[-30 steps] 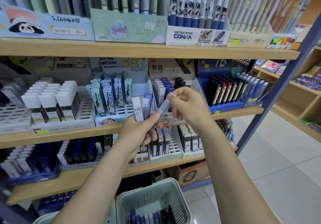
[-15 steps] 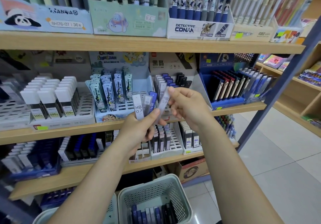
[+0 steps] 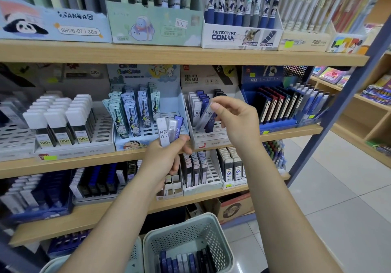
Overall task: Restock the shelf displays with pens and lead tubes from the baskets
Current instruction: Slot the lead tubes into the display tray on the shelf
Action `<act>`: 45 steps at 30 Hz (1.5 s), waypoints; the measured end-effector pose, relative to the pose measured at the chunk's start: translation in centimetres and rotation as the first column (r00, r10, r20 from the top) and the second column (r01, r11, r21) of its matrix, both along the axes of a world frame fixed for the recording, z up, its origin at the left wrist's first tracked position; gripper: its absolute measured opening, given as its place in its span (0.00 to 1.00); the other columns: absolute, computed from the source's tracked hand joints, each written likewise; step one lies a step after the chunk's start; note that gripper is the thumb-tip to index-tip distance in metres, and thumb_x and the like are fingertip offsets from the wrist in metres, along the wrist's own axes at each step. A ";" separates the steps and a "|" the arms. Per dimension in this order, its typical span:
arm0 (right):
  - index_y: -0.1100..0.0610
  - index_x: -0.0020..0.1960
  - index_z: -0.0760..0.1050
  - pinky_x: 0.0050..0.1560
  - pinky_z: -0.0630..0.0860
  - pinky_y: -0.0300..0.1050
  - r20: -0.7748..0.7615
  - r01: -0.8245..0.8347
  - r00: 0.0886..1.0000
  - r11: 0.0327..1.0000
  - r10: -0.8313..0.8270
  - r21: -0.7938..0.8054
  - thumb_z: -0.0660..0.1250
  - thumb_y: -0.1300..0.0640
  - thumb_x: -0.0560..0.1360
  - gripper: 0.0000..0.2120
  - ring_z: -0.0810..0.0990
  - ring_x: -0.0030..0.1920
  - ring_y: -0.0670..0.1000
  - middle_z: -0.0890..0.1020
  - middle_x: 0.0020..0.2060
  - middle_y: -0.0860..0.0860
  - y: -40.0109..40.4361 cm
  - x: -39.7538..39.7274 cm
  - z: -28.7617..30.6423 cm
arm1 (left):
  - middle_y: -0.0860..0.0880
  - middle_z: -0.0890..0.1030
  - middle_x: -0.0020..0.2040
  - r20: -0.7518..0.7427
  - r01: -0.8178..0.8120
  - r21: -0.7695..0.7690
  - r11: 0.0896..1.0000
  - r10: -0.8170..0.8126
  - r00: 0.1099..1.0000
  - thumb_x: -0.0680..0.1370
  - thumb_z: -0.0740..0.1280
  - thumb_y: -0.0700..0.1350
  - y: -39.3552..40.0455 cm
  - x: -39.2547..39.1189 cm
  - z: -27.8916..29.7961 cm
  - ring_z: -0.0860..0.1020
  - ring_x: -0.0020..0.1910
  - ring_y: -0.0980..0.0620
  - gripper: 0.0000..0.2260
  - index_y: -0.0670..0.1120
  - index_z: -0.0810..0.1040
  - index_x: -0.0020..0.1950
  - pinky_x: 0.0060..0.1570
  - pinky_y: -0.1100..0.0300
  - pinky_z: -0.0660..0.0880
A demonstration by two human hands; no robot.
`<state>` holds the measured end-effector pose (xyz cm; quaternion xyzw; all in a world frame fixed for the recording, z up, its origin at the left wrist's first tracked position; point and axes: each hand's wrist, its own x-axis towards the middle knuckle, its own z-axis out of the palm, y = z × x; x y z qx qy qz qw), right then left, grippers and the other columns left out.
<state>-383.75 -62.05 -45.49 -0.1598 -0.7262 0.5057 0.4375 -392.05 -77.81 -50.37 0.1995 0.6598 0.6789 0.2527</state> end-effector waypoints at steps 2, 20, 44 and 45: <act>0.47 0.48 0.84 0.44 0.76 0.40 0.012 0.032 0.999 0.997 -0.033 0.071 0.73 0.59 0.76 0.07 0.77 0.39 0.46 0.83 0.45 0.53 0.1 -0.5 -0.6 | 0.52 0.79 0.28 -0.012 0.016 -0.016 1.000 -0.016 1.000 0.82 0.66 0.48 0.0 0.1 0.0 0.65 0.24 0.51 0.12 0.39 0.82 0.52 0.25 0.61 0.62; 0.47 0.51 0.85 0.50 0.79 0.46 -0.002 0.065 0.998 0.992 -0.065 0.110 0.73 0.58 0.76 0.07 0.75 0.40 0.44 0.78 0.43 0.47 1.0 -1.5 -1.3 | 0.48 0.81 0.34 0.020 0.022 0.047 0.999 -0.023 1.000 0.82 0.66 0.47 0.3 -0.3 -0.6 0.65 0.22 0.52 0.09 0.43 0.82 0.55 0.24 0.62 0.60; 0.51 0.53 0.85 0.51 0.69 0.25 0.083 0.064 0.993 0.970 -0.086 0.234 0.74 0.59 0.75 0.08 0.71 0.43 0.33 0.69 0.43 0.47 1.9 -3.5 -0.9 | 0.48 0.79 0.34 0.034 0.032 0.049 0.998 -0.033 0.999 0.82 0.66 0.47 1.0 0.2 -0.7 0.67 0.23 0.53 0.09 0.44 0.82 0.54 0.27 0.61 0.60; 0.51 0.53 0.85 0.51 0.69 0.25 0.068 0.080 0.993 0.968 -0.099 0.238 0.74 0.59 0.74 0.08 0.71 0.43 0.33 0.68 0.43 0.47 1.9 -3.7 -1.0 | 0.49 0.79 0.34 0.032 0.034 0.049 0.998 -0.036 0.999 0.82 0.66 0.48 1.1 0.1 -0.7 0.67 0.23 0.53 0.09 0.44 0.82 0.53 0.27 0.61 0.60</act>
